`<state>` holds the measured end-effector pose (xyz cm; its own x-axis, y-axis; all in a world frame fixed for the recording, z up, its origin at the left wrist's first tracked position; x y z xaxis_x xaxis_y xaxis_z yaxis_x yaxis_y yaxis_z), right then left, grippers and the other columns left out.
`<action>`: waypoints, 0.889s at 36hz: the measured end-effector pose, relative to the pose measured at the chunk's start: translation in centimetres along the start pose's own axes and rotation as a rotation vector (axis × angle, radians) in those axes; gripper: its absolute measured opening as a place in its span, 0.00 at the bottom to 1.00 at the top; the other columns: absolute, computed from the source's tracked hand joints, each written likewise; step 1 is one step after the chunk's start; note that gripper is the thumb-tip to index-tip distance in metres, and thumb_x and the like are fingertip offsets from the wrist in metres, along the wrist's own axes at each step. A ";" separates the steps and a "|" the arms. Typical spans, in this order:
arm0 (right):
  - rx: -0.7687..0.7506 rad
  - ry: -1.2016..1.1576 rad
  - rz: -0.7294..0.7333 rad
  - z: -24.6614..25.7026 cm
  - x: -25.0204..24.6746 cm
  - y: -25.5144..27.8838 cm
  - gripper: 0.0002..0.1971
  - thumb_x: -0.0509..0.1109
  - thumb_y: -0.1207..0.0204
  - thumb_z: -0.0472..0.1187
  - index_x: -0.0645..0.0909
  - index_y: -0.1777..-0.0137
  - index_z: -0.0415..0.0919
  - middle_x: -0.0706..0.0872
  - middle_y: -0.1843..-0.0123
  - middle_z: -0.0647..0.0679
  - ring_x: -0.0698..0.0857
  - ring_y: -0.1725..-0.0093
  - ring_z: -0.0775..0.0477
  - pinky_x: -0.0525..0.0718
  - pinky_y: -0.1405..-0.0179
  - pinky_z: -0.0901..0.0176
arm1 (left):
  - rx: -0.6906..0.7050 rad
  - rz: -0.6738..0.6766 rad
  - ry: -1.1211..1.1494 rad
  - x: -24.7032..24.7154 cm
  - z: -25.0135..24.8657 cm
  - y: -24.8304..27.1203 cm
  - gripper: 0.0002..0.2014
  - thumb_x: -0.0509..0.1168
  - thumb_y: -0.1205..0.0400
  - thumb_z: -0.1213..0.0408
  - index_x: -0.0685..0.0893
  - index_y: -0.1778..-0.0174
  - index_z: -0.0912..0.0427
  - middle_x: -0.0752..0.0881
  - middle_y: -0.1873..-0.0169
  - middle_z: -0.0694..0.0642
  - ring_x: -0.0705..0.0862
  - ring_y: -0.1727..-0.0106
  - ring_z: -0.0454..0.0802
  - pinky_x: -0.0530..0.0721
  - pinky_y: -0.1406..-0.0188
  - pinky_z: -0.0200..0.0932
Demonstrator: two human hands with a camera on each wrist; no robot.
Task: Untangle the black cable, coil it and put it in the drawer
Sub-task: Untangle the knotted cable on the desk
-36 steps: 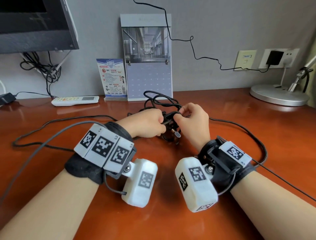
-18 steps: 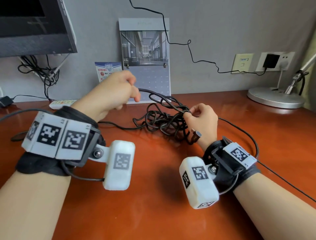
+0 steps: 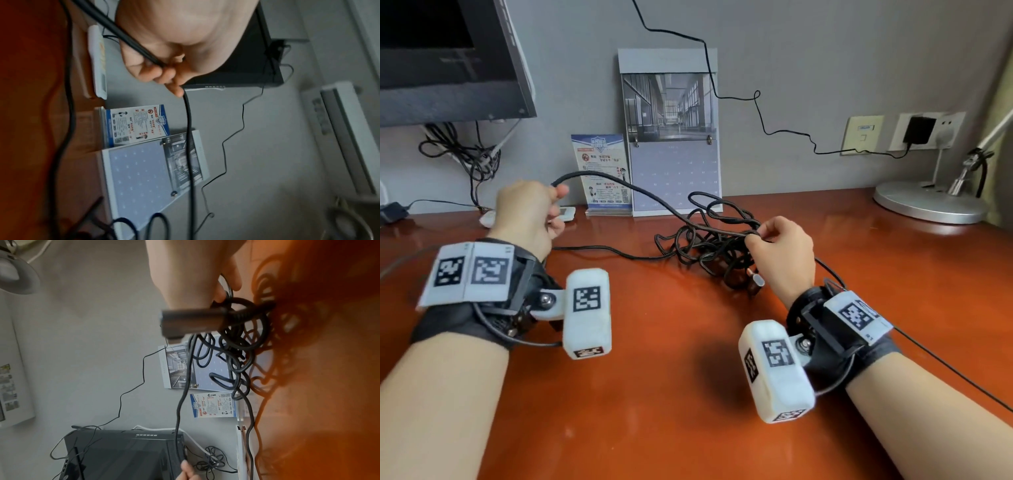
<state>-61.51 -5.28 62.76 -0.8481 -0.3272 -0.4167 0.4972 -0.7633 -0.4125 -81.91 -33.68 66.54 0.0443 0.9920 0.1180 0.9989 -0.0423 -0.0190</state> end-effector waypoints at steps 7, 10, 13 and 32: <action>-0.039 0.039 0.017 0.7 0.2 0.3 0.06 0.68 0.29 0.42 0.73 0.64 0.49 0.82 0.52 0.48 0.80 0.54 0.46 0.75 0.57 0.55 | 0.217 -0.086 -0.304 1.9 -1.7 1.4 0.11 0.64 0.24 0.71 0.78 0.52 0.50 0.77 0.37 0.58 0.75 0.35 0.53 0.79 0.57 0.34; -0.054 0.051 0.032 1.1 0.5 0.6 0.05 0.68 0.29 0.42 0.75 0.62 0.48 0.81 0.52 0.50 0.79 0.55 0.47 0.74 0.59 0.56 | 0.282 -0.038 -0.348 3.4 -2.9 3.1 0.14 0.64 0.29 0.68 0.78 0.52 0.47 0.74 0.33 0.56 0.71 0.30 0.53 0.73 0.31 0.49; -0.069 0.056 0.049 1.5 0.8 1.0 0.05 0.68 0.28 0.42 0.75 0.62 0.47 0.81 0.52 0.50 0.79 0.55 0.47 0.72 0.60 0.57 | 0.383 0.176 -0.396 7.3 -3.7 5.8 0.14 0.63 0.24 0.72 0.77 0.48 0.50 0.77 0.40 0.50 0.77 0.45 0.43 0.74 0.55 0.32; -0.031 0.054 0.065 1.7 0.9 1.3 0.03 0.68 0.28 0.42 0.77 0.60 0.45 0.80 0.53 0.50 0.78 0.55 0.47 0.72 0.59 0.57 | 0.106 0.780 -0.831 14.2 5.0 12.3 0.09 0.61 0.18 0.66 0.71 0.45 0.52 0.84 0.44 0.55 0.80 0.58 0.44 0.78 0.53 0.43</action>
<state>-61.95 -7.57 63.21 -0.8032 -0.3440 -0.4863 0.5567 -0.7239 -0.4075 -69.10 -19.54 63.04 0.5892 0.4732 -0.6549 0.6957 -0.7094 0.1133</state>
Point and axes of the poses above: each hand's wrist, its own y-axis away from the middle knuckle, its own x-axis out of the palm, z = x × y, the point moved 9 cm from there along -y, towards the middle knuckle
